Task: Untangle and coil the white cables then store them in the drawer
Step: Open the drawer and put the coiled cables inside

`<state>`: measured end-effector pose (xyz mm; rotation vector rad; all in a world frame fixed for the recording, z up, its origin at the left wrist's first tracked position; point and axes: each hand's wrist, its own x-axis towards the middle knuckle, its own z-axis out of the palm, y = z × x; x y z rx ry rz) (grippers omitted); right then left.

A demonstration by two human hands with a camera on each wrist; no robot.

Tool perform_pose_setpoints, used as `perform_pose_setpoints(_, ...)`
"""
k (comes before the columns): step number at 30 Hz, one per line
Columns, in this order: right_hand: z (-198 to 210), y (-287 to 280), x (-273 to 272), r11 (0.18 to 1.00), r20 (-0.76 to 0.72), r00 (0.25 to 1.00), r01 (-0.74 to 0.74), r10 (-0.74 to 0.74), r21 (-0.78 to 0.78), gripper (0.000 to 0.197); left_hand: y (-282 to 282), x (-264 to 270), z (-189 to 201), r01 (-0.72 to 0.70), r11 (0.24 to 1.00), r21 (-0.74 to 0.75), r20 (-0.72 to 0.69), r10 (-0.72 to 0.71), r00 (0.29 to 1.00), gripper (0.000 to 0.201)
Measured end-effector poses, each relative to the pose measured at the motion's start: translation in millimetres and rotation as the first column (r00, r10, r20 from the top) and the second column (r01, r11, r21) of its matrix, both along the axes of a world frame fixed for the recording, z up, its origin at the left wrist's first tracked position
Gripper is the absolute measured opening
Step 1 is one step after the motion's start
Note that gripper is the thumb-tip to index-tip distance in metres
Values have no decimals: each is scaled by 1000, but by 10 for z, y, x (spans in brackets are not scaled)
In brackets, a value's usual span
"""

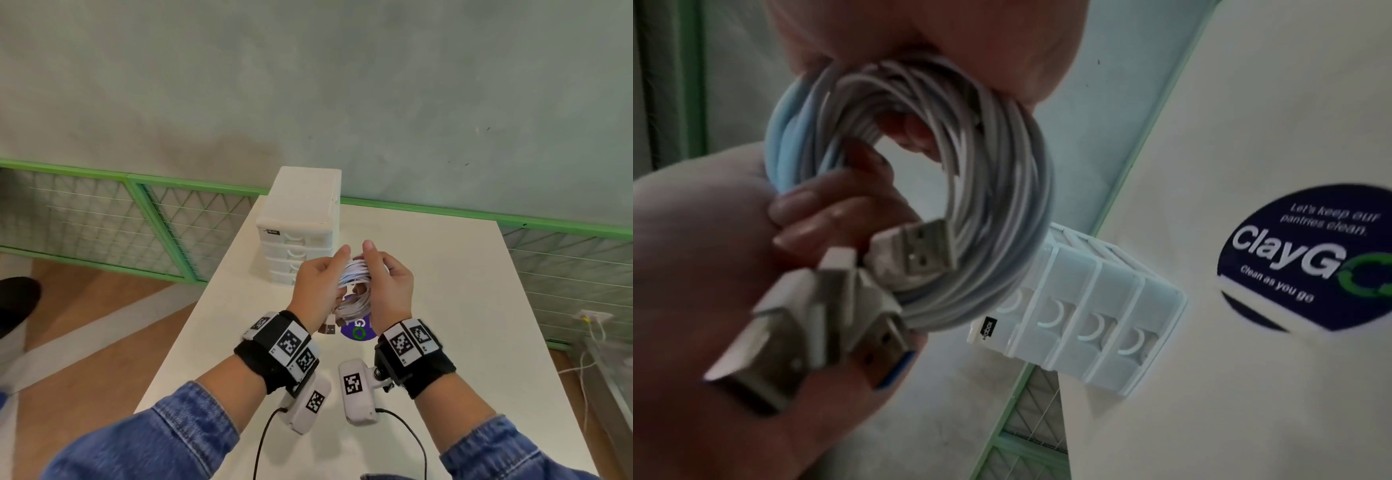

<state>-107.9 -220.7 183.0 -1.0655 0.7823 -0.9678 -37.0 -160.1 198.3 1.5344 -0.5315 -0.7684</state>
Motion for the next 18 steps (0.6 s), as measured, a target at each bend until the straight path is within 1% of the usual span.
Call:
perform_pose_setpoints(2,-23,76,129,1000,45,999,-8,7,29,30,49,149,-31,-7,1000,-10,-4,7,1000,42)
perform_pose_setpoints(5,-55,192,292,999,49,998,43,-44,29,29,121,318,-43,7,999,-38,-45,-9,999,40)
perform_pose_setpoints(8,-54,262,434,992,3,992,125,-125,2,30,179,458,-40,58,997,-42,-77,-61,995,36)
perform_pose_setpoints(12,-95,324,610,976,-31,976,216,-215,11,34,222,685,-100,145,989,-10,-66,-145,987,40)
perform_pose_setpoints(15,-147,373,719,961,-59,960,277,-275,29,34,244,828,-160,228,974,9,-94,-226,969,43)
perform_pose_setpoints(18,-187,401,763,949,-92,947,312,-307,40,35,260,885,-223,270,963,20,-133,-265,955,44)
